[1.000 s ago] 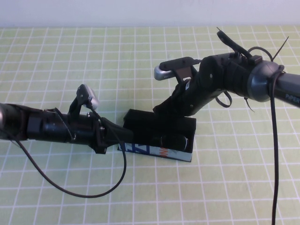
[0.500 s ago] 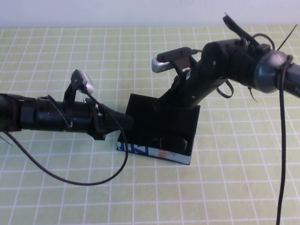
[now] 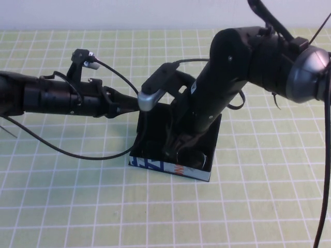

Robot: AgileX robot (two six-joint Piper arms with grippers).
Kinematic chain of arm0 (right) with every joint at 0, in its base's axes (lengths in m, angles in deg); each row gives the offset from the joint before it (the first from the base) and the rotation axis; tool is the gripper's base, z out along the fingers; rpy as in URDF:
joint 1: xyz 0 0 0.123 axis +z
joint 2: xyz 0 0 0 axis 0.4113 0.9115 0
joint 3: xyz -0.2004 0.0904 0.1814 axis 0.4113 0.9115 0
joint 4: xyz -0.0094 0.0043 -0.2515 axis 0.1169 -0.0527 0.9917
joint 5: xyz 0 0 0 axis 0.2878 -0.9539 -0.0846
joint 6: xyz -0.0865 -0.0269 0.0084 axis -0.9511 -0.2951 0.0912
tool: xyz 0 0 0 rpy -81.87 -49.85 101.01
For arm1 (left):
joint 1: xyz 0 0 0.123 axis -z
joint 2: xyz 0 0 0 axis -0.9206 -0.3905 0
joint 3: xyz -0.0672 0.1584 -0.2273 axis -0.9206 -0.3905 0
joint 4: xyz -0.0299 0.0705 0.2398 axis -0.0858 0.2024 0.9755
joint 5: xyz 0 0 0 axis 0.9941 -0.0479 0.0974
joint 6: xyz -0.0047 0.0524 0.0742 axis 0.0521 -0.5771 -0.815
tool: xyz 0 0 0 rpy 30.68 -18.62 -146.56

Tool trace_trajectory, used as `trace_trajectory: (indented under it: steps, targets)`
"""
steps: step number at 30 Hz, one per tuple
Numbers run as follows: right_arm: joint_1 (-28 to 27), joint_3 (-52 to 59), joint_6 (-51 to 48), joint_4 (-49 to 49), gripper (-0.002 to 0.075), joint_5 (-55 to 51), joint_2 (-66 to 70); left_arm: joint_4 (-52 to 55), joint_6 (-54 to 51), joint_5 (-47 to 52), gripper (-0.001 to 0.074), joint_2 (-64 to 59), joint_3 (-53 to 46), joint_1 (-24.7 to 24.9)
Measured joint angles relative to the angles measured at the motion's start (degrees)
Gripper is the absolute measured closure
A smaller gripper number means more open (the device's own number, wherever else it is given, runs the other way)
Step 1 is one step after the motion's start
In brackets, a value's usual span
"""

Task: Take glasses out of glasses case
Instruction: Pick up the glasses from the glasses case

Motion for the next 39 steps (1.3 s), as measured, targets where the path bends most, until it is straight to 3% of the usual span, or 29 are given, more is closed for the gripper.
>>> trace_trajectory:
  steps: [5, 10, 13, 39]
  targets:
    - [2.45, 0.0, -8.36, -0.12, 0.0673, -1.17, 0.0, 0.94, 3.26, 1.66, 0.0739, -3.65, 2.52, 0.0]
    - [2.45, 0.0, -11.49, 3.07, 0.0487, 0.27, 0.0, 1.44, 4.16, 2.32, 0.0739, -6.72, 3.54, 0.0]
    - [2.45, 0.0, -12.25, 5.56, 0.043, 1.3, 0.53, 1.44, 4.4, 2.32, 0.0739, -7.32, 3.63, 0.0]
    - [2.25, 0.0, -13.98, 9.32, 0.0405, 9.3, 8.01, 1.91, 4.4, 2.61, 0.0739, -7.37, 3.68, -0.01]
